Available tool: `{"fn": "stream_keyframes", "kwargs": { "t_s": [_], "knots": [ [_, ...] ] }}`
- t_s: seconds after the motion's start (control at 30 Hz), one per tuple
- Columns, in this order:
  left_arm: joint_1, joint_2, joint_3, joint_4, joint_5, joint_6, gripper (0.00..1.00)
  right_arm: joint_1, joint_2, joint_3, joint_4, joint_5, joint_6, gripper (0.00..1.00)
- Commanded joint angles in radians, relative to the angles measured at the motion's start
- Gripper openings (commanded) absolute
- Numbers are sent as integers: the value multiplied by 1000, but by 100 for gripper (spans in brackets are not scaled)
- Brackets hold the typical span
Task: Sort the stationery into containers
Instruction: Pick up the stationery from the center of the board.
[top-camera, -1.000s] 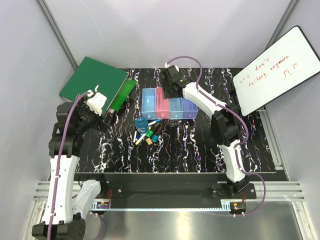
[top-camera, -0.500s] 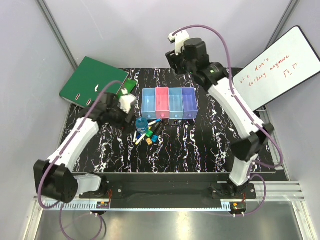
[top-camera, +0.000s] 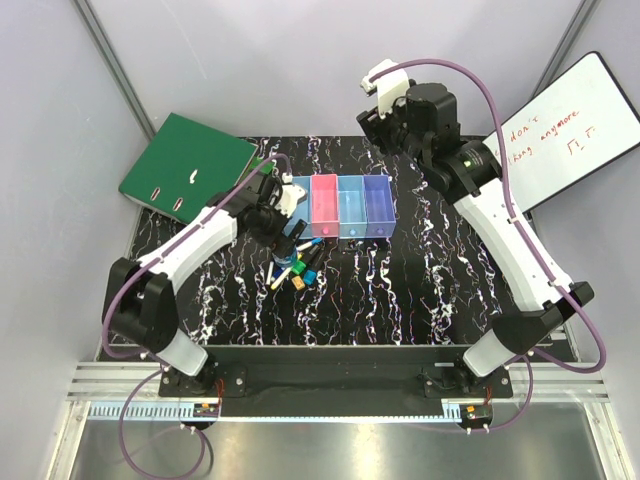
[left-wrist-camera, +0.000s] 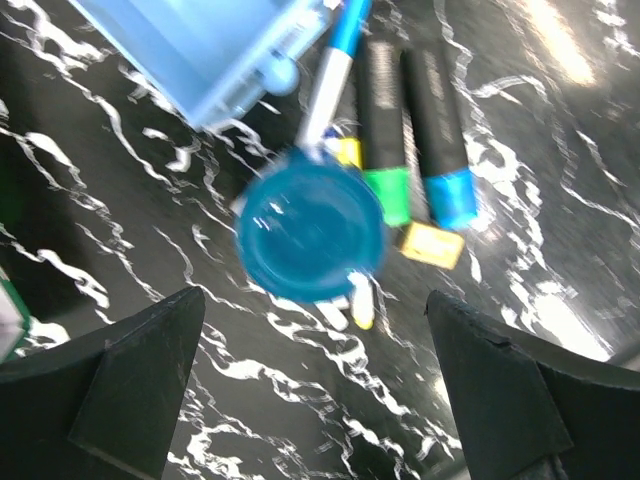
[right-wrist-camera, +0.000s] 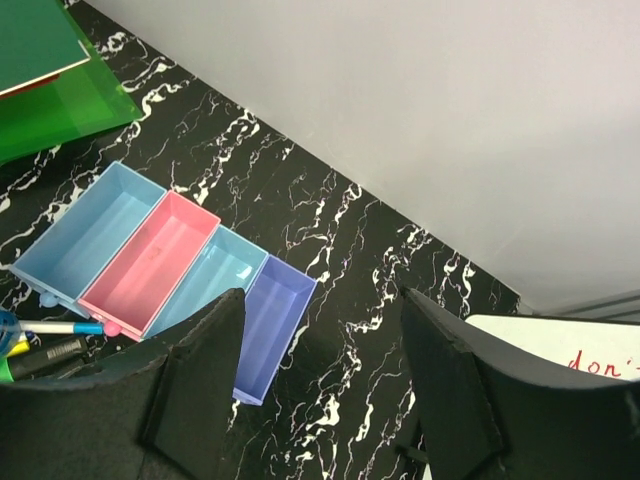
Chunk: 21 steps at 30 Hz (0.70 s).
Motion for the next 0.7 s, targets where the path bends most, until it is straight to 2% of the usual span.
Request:
{"fn": "stream_keyframes", "kwargs": {
  "t_s": [0.0, 0.47, 0.67],
  "knots": [
    [-16, 56, 59, 84, -93, -12, 99, -4, -21, 1, -2, 9, -10, 72],
    [-25, 175, 120, 99, -66, 21, 99, -7, -21, 8, -3, 1, 24, 72],
    [-35, 176, 101, 99, -58, 17, 99, -9, -21, 6, -3, 6, 20, 72]
  ]
}}
